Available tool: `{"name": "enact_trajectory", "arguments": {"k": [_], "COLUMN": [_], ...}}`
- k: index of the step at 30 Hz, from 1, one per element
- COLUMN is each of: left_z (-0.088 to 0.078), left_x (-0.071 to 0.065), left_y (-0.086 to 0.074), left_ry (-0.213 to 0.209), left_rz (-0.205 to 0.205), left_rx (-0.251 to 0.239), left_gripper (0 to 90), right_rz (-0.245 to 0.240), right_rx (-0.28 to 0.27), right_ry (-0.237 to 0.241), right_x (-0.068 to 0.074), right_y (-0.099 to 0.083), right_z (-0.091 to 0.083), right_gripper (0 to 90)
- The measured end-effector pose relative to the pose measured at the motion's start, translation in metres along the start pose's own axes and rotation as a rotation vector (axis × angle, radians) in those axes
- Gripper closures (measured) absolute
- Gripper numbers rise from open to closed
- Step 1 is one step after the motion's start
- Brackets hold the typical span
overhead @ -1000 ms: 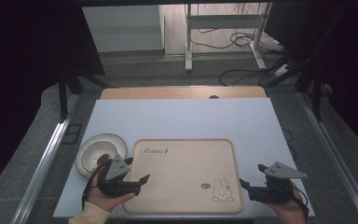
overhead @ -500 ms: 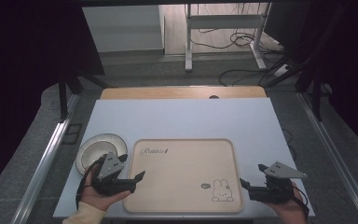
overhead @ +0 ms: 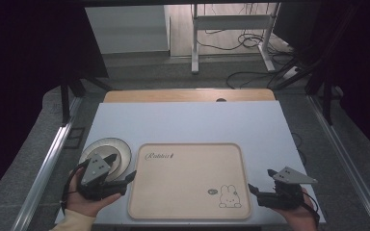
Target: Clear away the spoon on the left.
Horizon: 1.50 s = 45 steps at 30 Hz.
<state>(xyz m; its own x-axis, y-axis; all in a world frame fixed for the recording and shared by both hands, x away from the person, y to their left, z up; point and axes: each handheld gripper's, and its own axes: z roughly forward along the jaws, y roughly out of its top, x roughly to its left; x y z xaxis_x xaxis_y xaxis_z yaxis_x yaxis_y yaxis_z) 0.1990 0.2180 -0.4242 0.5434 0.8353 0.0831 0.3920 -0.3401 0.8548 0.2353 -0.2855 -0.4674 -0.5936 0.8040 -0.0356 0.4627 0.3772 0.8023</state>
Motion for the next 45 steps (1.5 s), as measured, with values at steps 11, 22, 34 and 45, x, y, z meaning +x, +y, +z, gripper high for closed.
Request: {"name": "enact_trajectory", "arguments": {"k": [11,22,34,45], "left_z": [-0.015,-0.029,-0.04,-0.039], "left_x": [0.012,0.024,0.028,0.03], "left_y": [-0.012,-0.023,-0.049,-0.071], "left_ry": [0.042,0.066,0.09,0.085], "left_rz": [-0.031,-0.066,-0.083,-0.111], "left_rx": [-0.001,-0.001,-0.018,0.013], "left_gripper": [19.2,16.2,15.1,14.7], "right_rz": [-0.006,-0.007,-0.006,-0.006], "right_rx": [0.005,0.011,0.007,0.013], "right_ry": [-0.005,-0.008,-0.014,-0.012], "right_x": [0.0,0.001,0.001,0.001], "right_y": [0.0,-0.001,-0.001,-0.001], "right_z": [0.001,0.003,0.002,0.003], "right_gripper": [15.4,15.4,15.3,15.4]}}
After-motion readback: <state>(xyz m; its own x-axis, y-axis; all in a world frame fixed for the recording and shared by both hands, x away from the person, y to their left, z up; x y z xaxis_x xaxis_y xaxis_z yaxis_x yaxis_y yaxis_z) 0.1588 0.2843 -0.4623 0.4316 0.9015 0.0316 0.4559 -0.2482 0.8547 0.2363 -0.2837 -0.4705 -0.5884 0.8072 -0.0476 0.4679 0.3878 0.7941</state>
